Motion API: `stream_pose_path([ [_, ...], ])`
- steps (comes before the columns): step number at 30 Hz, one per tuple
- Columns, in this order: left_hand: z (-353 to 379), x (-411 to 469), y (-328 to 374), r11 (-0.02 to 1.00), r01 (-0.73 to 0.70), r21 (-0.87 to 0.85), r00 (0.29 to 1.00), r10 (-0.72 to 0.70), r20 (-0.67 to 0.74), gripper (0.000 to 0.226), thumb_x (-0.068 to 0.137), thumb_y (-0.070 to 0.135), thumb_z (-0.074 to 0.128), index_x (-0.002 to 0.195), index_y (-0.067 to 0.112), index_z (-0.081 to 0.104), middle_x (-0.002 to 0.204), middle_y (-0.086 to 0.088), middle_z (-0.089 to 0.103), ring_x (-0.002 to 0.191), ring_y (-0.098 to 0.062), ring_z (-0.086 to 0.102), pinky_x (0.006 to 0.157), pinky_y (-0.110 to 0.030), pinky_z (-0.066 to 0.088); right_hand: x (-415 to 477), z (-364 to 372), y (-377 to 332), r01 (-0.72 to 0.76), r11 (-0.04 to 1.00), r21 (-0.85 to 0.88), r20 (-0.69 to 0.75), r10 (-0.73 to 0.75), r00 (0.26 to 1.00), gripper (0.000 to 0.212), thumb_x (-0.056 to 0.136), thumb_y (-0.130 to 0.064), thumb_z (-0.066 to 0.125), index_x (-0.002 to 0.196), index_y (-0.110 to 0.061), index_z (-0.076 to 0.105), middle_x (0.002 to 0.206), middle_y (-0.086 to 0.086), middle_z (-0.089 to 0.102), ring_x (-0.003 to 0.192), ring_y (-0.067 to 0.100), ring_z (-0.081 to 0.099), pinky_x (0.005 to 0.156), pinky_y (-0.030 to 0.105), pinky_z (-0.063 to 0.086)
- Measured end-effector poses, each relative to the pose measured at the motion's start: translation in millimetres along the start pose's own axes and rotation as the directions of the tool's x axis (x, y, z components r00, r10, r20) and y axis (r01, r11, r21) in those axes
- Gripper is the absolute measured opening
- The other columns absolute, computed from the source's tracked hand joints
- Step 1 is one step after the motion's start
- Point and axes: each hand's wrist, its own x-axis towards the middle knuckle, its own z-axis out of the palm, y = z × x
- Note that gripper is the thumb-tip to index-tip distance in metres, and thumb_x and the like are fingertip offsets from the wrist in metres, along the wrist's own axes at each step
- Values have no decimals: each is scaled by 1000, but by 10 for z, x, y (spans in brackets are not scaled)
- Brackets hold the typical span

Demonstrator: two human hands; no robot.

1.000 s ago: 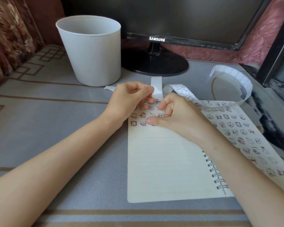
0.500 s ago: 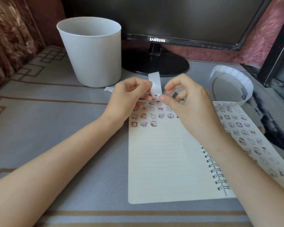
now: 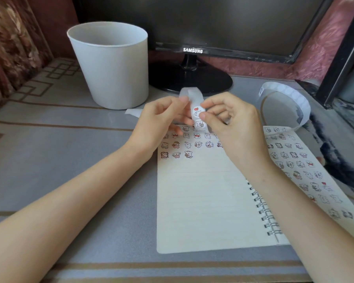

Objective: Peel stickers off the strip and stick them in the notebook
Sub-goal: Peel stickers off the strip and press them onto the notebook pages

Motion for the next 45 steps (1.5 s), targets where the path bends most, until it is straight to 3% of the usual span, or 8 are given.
stream_pose_path([
  [6,-7,-13,-19,997,-36,63,998,33,45,4,88,14,64,89,12,68,76,-4,69,74,-12,65,55,-17,47,2,-14,16,9,1000,-25,-28,-10,1000,11,84,-18,70,95,-21,69,75,-8,69,63,8,61,68,34,52],
  [16,-12,-18,-28,992,-89,91,995,85,49,6,88,11,64,92,9,69,79,-6,69,73,-10,64,58,-20,51,-3,-11,-3,6,999,49,-31,-5,999,8,84,-17,70,91,-15,70,78,-2,69,65,17,66,65,36,55],
  [38,-14,-17,-51,990,-88,112,995,82,63,6,84,12,68,87,17,72,76,0,71,72,-8,65,59,-21,52,36,-40,17,-20,997,74,1,20,1000,5,81,-10,72,84,-13,69,74,1,69,62,16,66,69,38,56],
  [45,-5,-6,-52,995,-22,94,999,19,32,8,87,15,65,84,9,71,74,-7,70,69,-10,65,55,-21,51,21,-36,19,-31,999,-19,19,31,999,4,81,-15,73,83,-15,69,71,-6,67,64,12,63,61,19,47],
])
